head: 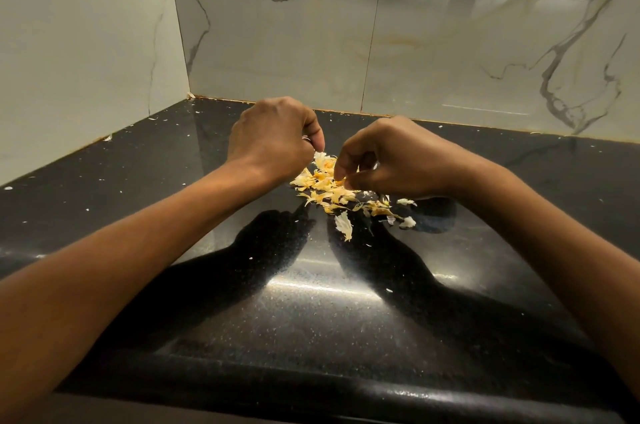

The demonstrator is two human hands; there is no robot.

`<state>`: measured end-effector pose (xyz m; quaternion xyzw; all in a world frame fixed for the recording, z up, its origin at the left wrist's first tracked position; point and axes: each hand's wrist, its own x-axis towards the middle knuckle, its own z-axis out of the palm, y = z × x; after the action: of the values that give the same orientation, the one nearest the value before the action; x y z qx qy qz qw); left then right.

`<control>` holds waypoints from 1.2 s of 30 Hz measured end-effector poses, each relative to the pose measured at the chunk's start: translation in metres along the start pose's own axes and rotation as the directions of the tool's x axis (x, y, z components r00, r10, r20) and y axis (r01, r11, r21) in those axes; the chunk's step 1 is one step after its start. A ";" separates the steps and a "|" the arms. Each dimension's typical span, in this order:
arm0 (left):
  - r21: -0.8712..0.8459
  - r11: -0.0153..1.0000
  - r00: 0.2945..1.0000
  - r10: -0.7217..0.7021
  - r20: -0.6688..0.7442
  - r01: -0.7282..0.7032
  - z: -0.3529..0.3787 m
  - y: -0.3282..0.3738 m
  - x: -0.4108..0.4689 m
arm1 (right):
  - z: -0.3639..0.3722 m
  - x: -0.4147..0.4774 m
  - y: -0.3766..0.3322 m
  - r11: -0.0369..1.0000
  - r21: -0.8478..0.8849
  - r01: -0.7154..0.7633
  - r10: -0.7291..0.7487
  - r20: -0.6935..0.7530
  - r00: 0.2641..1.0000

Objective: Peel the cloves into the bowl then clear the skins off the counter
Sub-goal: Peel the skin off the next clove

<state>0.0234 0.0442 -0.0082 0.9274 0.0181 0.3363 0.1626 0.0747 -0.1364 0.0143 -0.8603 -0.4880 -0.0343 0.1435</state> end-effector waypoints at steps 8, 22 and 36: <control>-0.020 1.000 1.000 -0.016 0.006 0.016 -0.001 0.001 0.000 | -0.012 -0.007 -0.002 0.997 0.027 -0.069 0.066 0.122 0.990; -0.011 1.000 1.000 0.017 0.025 -0.016 -0.001 0.001 0.000 | -0.018 -0.013 -0.005 0.985 -0.004 -0.170 0.162 0.319 0.934; -0.455 0.880 0.825 0.152 0.544 0.138 -0.006 0.007 0.002 | -0.018 -0.011 0.007 0.922 0.334 -0.195 0.196 0.032 0.980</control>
<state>0.0211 0.0391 -0.0004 0.9160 -0.1174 0.0414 0.3815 0.0767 -0.1535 0.0276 -0.8676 -0.3984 0.0629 0.2909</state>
